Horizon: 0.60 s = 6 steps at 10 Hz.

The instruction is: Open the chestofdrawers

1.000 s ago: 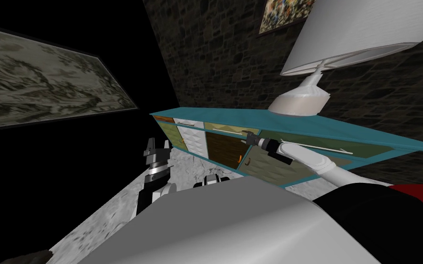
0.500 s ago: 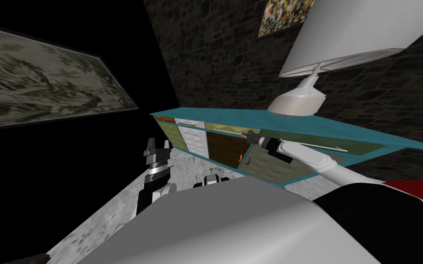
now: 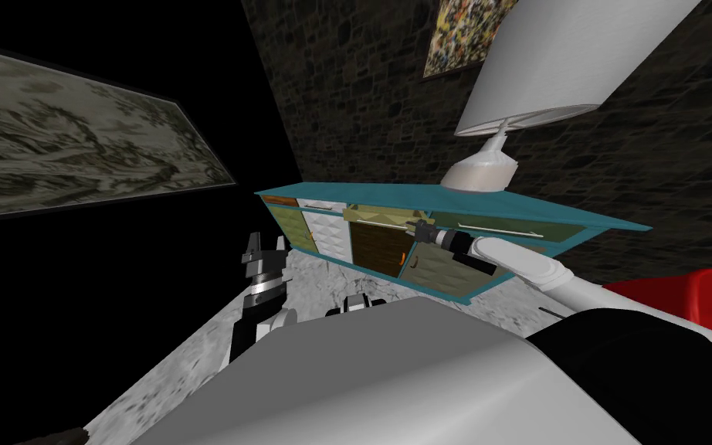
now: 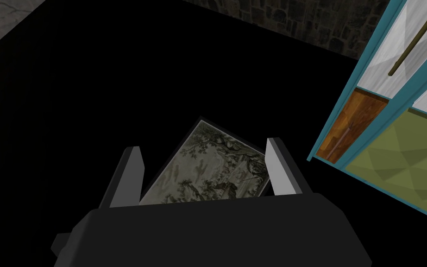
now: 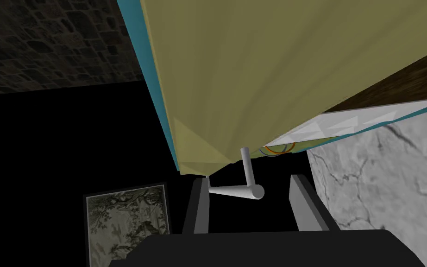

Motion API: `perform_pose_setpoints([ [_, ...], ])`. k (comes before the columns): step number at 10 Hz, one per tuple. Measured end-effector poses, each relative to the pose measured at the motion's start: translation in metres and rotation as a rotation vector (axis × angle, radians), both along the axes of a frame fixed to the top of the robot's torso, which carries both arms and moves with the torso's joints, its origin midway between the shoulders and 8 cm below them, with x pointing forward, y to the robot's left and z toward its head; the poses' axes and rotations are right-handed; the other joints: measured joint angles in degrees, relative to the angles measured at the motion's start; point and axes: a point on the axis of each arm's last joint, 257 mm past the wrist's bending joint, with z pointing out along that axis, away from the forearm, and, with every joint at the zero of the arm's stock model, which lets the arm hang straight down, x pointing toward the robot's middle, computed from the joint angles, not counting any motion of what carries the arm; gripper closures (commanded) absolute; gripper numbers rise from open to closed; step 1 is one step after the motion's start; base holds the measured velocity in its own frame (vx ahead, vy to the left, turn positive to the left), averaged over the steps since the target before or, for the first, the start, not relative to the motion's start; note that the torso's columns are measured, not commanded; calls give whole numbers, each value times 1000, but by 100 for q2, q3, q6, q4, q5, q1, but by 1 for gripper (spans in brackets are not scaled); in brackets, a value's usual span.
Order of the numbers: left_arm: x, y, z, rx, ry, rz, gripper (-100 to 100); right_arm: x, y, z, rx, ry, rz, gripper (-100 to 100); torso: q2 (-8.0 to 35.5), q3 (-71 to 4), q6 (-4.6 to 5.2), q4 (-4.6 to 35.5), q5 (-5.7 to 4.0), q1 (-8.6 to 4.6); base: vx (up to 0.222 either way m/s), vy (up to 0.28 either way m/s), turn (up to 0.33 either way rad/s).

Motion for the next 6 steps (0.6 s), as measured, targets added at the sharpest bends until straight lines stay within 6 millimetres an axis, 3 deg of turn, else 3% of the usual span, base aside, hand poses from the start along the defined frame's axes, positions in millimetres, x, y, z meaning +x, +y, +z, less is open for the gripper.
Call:
perform_pose_setpoints([
  [6,0,0,0,0,0,0,0,14,2,47,-10,1,44,-100,50,32,-2,17,10,30,9,32,-64],
])
